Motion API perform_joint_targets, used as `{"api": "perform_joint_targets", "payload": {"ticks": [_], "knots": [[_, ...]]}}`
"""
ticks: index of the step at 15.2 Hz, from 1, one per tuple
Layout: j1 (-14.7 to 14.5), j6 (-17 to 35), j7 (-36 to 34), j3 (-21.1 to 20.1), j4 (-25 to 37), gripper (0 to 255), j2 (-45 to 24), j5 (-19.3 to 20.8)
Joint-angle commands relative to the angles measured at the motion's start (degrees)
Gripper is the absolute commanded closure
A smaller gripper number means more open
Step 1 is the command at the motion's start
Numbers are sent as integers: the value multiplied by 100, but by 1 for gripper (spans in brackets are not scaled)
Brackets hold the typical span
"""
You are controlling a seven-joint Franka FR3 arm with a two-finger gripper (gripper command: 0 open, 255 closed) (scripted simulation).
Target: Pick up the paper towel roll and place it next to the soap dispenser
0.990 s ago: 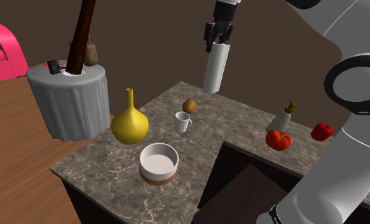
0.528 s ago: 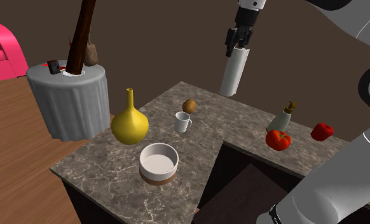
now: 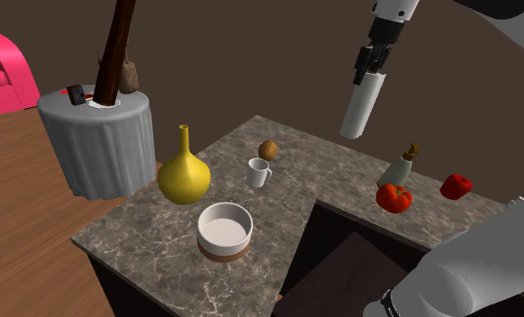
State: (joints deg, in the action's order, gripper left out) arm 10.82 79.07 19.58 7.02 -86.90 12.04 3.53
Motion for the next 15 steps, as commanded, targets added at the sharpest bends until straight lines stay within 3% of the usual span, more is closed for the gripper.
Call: {"api": "perform_joint_targets", "payload": {"ticks": [1,15], "knots": [[111,18,302,181,-157,255,154,37],[783,30,2343,1533,-168,255,285,242]]}}
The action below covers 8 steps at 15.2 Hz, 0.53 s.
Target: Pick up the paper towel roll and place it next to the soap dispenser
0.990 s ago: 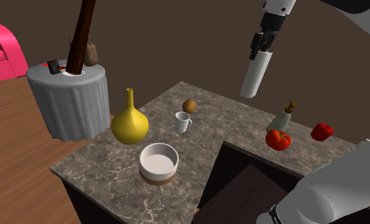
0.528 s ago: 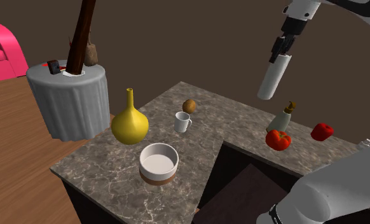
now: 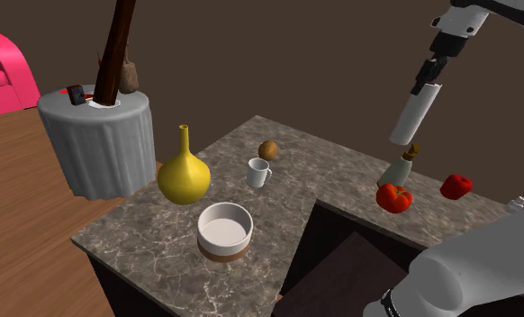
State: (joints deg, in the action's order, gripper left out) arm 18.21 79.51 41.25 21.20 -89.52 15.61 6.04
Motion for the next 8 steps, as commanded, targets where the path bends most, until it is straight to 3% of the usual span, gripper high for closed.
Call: {"api": "perform_joint_targets", "payload": {"ticks": [1,8], "knots": [[88,-16,335,228,147,255,-116,-11],[445,-57,1528,1075,742,255,-662,-207]]}}
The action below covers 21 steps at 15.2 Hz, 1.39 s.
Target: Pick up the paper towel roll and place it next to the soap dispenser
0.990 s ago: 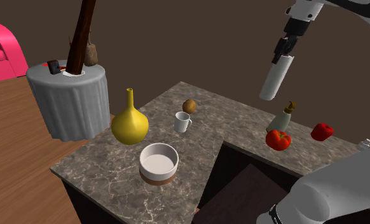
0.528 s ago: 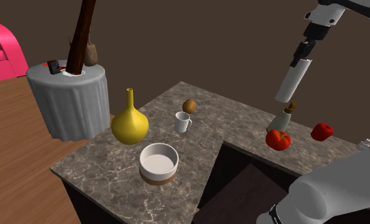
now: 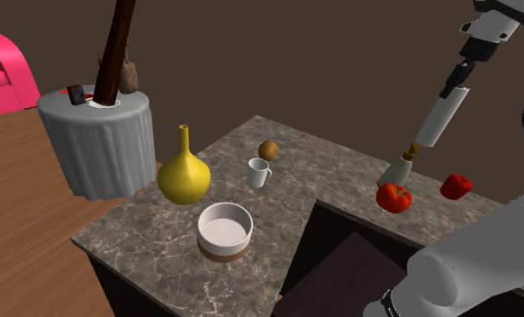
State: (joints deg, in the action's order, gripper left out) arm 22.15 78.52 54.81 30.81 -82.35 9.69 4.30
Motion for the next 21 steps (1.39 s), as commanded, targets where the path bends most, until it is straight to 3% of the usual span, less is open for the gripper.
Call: {"api": "perform_joint_targets", "payload": {"ticks": [1,6,9,13,14,15,18,21], "knots": [[114,29,357,245,146,255,-188,-97],[556,-110,1359,926,921,255,-986,-631],[1035,-299,2004,1286,1575,255,-1651,-1166],[2129,-787,2786,1531,2849,255,-2758,-2124],[2518,-979,2936,1528,3308,255,-3087,-2413],[3099,-1285,3063,1468,4035,255,-3545,-2814],[2555,-704,3069,1519,3019,255,-3089,-2378],[2194,-265,3041,1570,2309,255,-2782,-2109]]}}
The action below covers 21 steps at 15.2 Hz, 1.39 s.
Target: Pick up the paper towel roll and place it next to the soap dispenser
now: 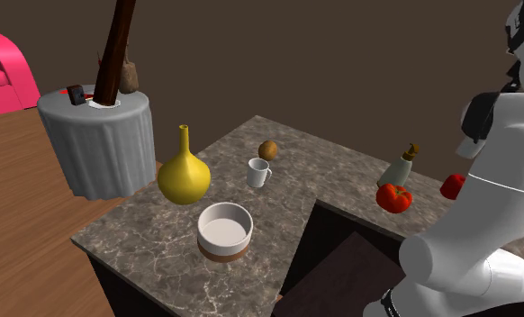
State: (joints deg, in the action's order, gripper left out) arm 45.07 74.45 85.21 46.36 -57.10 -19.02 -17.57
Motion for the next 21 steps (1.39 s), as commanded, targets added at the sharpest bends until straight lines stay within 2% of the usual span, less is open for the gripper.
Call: {"api": "perform_joint_targets", "payload": {"ticks": [1,9,21], "knots": [[-193,273,-12,24,-419,255,175,154],[-692,1173,-132,29,-1720,255,705,594],[-1004,2265,-251,-15,-3105,255,1127,919]]}}
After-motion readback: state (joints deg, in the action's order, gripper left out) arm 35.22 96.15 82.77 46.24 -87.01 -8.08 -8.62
